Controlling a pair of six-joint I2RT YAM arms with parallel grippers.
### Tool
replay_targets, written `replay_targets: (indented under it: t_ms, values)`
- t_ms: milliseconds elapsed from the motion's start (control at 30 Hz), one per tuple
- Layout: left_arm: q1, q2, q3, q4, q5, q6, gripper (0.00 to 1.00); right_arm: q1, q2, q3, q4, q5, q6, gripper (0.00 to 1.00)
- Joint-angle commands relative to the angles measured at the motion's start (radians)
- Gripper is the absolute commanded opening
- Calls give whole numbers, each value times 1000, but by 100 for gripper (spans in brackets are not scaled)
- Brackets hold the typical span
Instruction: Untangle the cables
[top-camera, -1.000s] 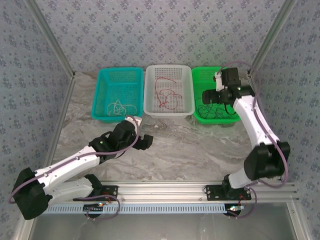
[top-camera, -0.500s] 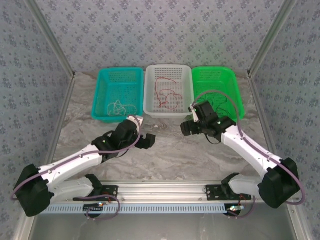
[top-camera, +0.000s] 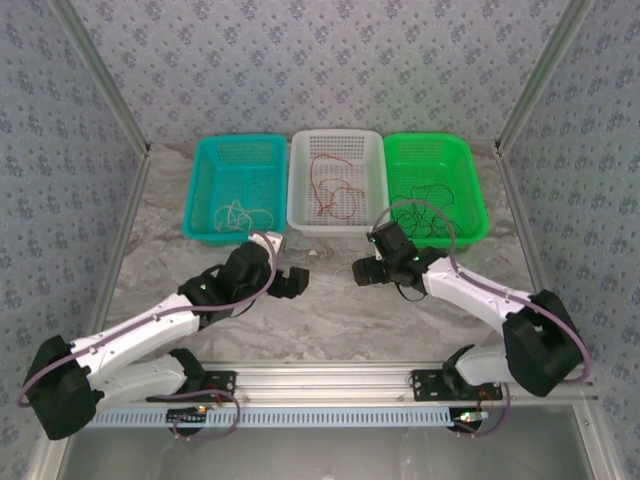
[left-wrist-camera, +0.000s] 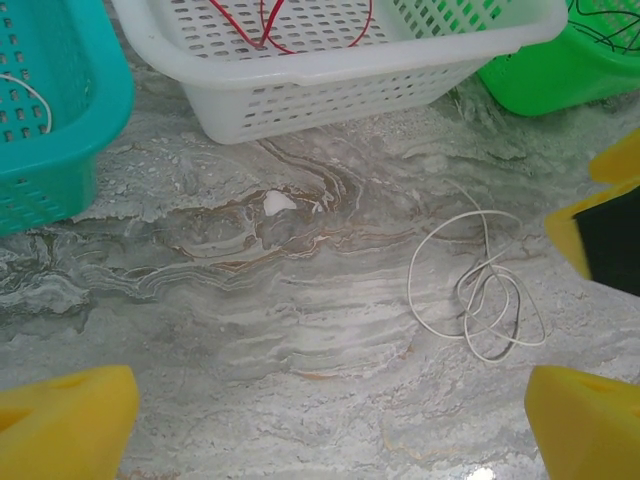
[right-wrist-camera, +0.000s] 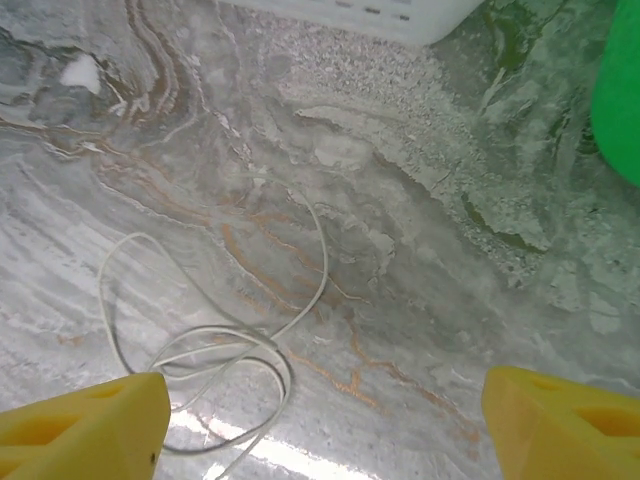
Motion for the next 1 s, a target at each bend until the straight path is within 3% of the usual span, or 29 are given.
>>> replay_targets:
  t_ms: [0,333,500,633,700,833,967]
  values:
    - [-4,-26,-4,-2,-21,-20,99,10,39,9,47,29,29,82]
    - [-4,-43,-18,-1,-26,-26,100,32,144,23,124,33,39,75]
    - [-4,-44,-18,-1,-25,-33,99,54,219,57,156,61,39,55]
    - [-3,-58,-22,-15,-35,-32,99,97,226,81,136,129,10,21]
    - [-4,-68,-27,-16,-40,-34,100,128,189,76,126,184,-5,11]
    - [-3,-73,-39,1,-44,-42,99,183,76,69,85,256,-18,3]
    - [-3,-55,-31,35,-20,-36,100,219,-43,69,60,252,-36,3]
